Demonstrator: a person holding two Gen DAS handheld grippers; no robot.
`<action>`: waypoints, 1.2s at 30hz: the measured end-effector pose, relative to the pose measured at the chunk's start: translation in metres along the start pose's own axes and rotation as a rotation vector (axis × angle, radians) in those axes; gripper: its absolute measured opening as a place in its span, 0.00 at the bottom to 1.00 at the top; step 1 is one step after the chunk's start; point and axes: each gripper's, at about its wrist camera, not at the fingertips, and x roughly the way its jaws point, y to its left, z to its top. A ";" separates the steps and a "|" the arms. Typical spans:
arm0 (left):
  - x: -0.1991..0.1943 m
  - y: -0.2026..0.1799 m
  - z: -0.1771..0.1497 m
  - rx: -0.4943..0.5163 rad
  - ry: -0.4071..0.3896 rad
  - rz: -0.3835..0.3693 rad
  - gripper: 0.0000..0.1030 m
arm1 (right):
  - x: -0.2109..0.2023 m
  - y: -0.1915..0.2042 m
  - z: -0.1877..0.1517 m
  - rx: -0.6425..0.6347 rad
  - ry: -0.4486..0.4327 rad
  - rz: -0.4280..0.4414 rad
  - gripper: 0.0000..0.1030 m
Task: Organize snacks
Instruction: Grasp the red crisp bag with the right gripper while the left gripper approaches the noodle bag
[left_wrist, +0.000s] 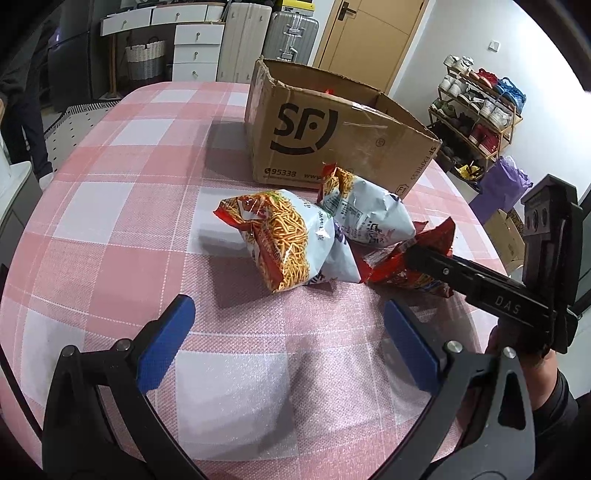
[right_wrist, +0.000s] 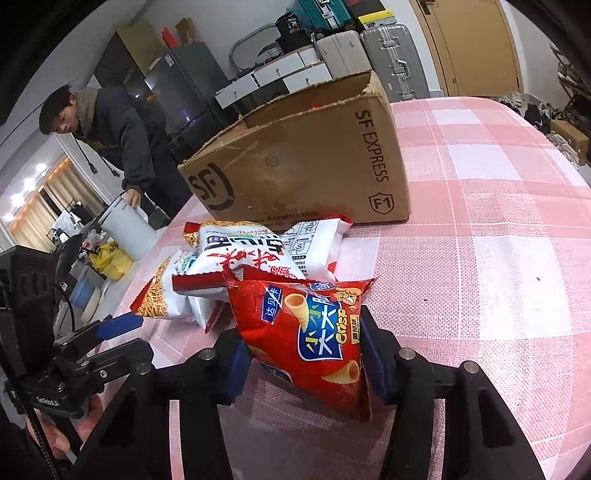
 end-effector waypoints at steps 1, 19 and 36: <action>0.000 0.000 0.000 -0.001 0.000 0.001 0.98 | -0.002 0.001 -0.001 0.000 -0.003 0.003 0.51; 0.011 0.012 0.011 -0.044 0.026 0.006 0.98 | -0.031 -0.010 -0.012 0.042 -0.063 0.038 0.51; 0.047 0.033 0.046 -0.170 0.042 -0.066 0.98 | -0.042 -0.017 -0.023 0.050 -0.067 0.039 0.51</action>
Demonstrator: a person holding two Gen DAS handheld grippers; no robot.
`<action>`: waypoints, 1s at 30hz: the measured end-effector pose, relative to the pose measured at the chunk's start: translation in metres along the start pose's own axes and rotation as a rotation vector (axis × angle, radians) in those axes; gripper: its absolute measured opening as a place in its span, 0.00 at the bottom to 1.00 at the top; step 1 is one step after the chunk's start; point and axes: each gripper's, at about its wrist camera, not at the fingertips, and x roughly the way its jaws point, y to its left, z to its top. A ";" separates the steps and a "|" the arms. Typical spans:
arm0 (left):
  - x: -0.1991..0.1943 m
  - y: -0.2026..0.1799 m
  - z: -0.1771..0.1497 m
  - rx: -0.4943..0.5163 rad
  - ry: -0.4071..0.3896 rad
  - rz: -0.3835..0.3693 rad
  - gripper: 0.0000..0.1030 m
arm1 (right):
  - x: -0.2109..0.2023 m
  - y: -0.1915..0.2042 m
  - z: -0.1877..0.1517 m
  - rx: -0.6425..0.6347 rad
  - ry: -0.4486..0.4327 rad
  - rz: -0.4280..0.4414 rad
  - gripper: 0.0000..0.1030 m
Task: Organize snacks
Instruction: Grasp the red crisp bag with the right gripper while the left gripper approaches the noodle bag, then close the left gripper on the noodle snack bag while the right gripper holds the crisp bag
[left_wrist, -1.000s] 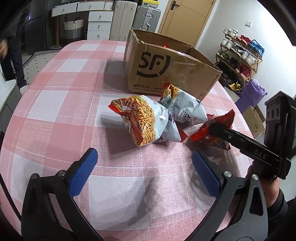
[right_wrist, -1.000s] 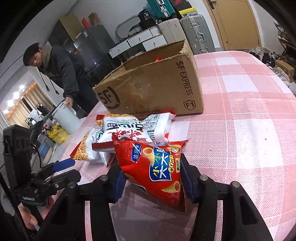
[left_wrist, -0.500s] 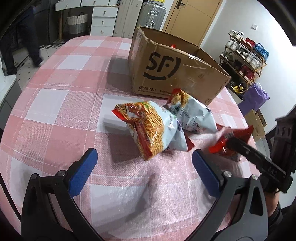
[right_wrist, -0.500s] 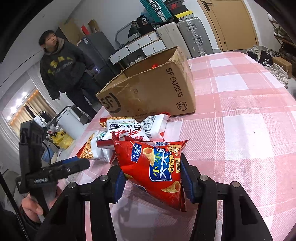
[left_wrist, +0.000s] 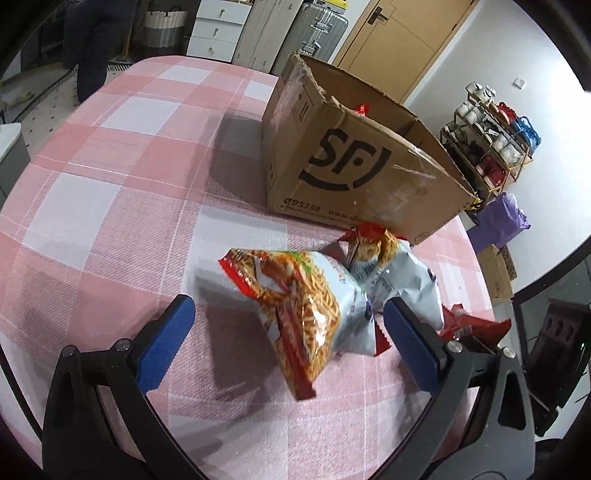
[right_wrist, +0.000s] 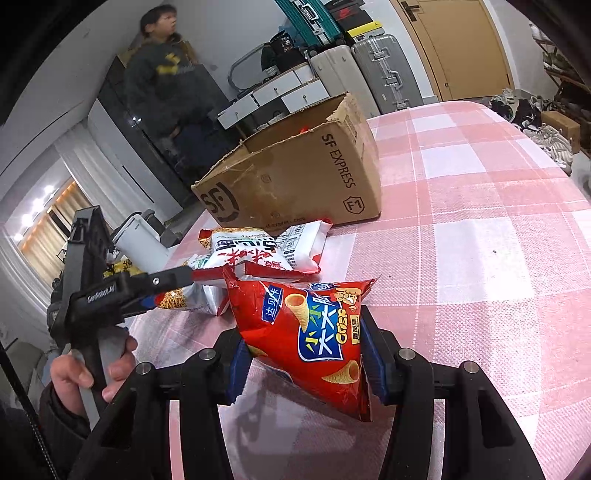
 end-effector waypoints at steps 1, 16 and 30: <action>0.003 0.001 0.001 -0.005 0.004 -0.004 0.98 | 0.000 0.000 0.000 0.000 0.000 -0.001 0.51; 0.028 0.003 0.010 0.007 0.035 -0.122 0.62 | -0.004 0.003 0.000 -0.007 -0.001 -0.005 0.51; 0.019 0.003 0.001 0.071 0.019 -0.103 0.45 | -0.004 0.008 0.000 -0.011 0.003 -0.008 0.51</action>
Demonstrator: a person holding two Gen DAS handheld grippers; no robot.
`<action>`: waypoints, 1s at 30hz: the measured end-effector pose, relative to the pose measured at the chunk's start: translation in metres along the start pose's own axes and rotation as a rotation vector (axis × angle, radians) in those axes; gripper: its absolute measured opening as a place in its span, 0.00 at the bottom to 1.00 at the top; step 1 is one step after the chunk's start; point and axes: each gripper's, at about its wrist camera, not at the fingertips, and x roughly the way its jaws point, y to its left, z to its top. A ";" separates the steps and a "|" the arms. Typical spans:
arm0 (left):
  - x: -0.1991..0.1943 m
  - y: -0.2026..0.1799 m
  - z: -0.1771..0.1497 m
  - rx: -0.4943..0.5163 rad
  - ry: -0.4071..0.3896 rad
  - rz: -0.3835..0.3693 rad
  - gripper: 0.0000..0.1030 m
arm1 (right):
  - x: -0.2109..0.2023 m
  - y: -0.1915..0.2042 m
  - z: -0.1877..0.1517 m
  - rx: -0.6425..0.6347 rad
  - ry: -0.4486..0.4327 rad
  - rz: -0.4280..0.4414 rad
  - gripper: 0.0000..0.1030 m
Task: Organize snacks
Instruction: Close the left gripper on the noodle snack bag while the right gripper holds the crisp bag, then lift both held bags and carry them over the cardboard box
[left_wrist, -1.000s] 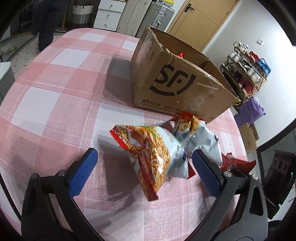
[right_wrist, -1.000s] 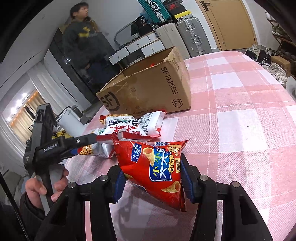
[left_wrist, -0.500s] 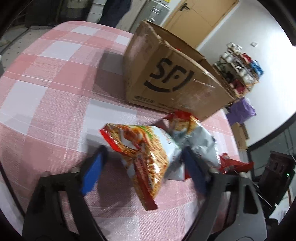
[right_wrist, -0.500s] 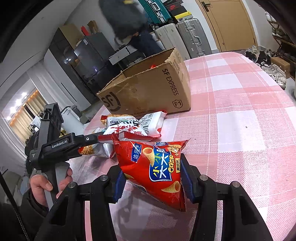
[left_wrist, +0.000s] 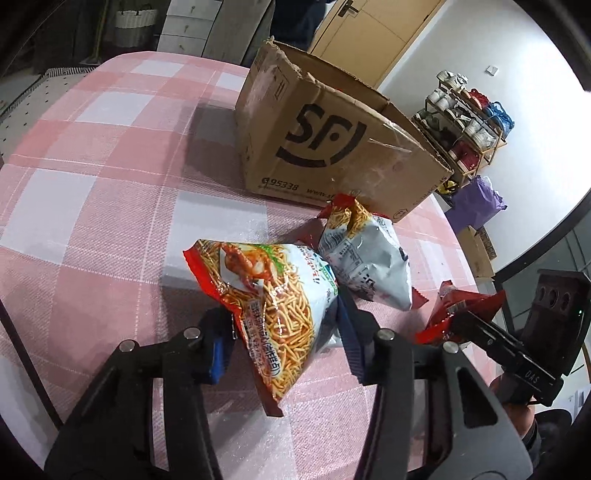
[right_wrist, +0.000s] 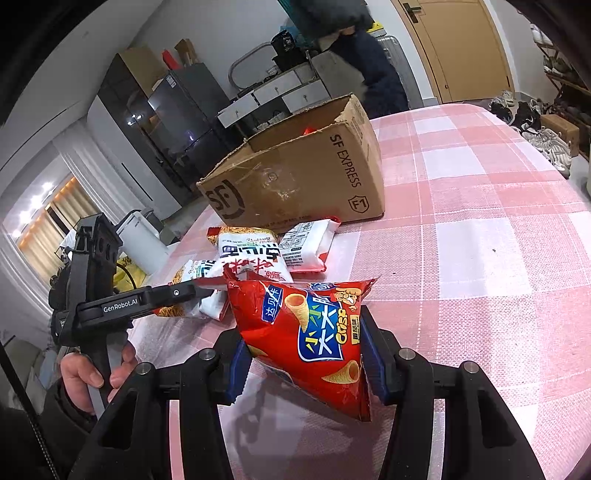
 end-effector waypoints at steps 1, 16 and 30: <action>-0.001 0.001 -0.001 0.001 0.000 0.001 0.45 | 0.000 0.001 0.000 -0.002 0.000 0.000 0.51; -0.022 0.006 -0.019 -0.011 0.001 0.017 0.45 | -0.007 0.012 0.003 -0.025 -0.017 -0.003 0.51; -0.052 0.015 -0.029 -0.019 -0.026 0.026 0.45 | -0.021 0.025 0.001 -0.057 -0.041 0.015 0.51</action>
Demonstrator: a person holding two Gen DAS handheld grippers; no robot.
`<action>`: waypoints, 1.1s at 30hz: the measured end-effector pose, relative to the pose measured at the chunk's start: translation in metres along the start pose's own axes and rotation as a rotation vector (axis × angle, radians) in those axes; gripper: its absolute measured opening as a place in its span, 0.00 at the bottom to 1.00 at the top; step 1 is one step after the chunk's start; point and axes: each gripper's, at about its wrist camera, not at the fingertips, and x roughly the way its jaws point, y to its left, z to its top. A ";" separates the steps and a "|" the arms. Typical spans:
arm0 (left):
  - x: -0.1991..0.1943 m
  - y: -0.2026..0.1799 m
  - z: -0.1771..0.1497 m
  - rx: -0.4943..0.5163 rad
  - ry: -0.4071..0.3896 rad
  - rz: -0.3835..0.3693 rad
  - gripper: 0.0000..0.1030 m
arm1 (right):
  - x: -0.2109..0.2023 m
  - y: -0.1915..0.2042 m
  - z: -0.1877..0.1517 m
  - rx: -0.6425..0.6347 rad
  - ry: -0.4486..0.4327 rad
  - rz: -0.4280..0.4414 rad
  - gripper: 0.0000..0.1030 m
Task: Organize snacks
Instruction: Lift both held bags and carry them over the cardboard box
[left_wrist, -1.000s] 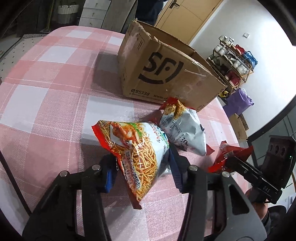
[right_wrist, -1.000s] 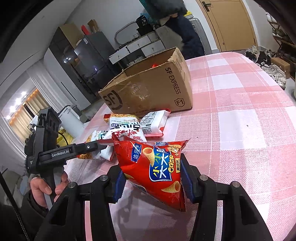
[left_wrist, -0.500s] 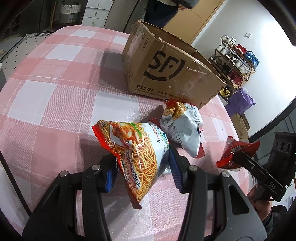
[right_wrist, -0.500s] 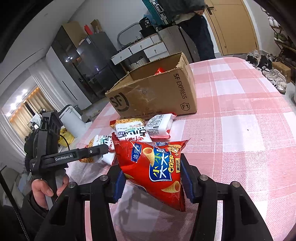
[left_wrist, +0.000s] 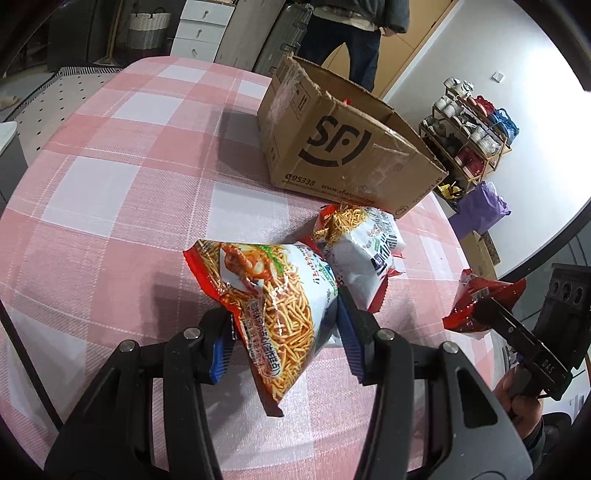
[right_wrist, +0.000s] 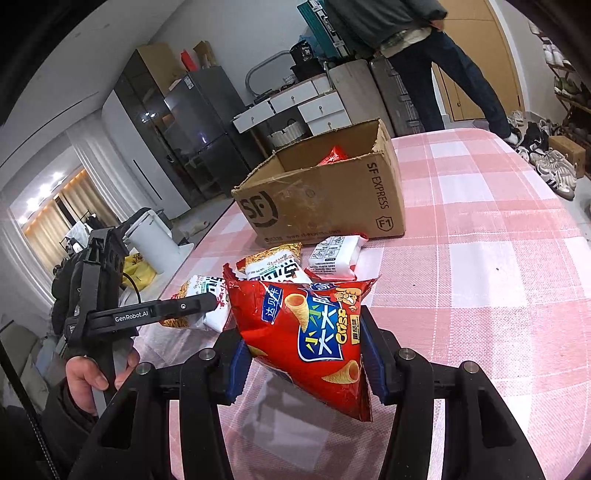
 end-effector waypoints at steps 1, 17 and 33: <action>-0.003 0.000 0.000 0.002 -0.005 -0.001 0.45 | -0.001 0.000 0.000 0.000 -0.001 0.000 0.51; -0.051 -0.024 0.012 0.054 -0.075 -0.018 0.45 | -0.020 -0.001 0.000 0.007 -0.035 0.008 0.51; -0.081 -0.057 0.043 0.134 -0.130 -0.032 0.45 | -0.033 0.022 0.057 -0.088 -0.111 0.045 0.51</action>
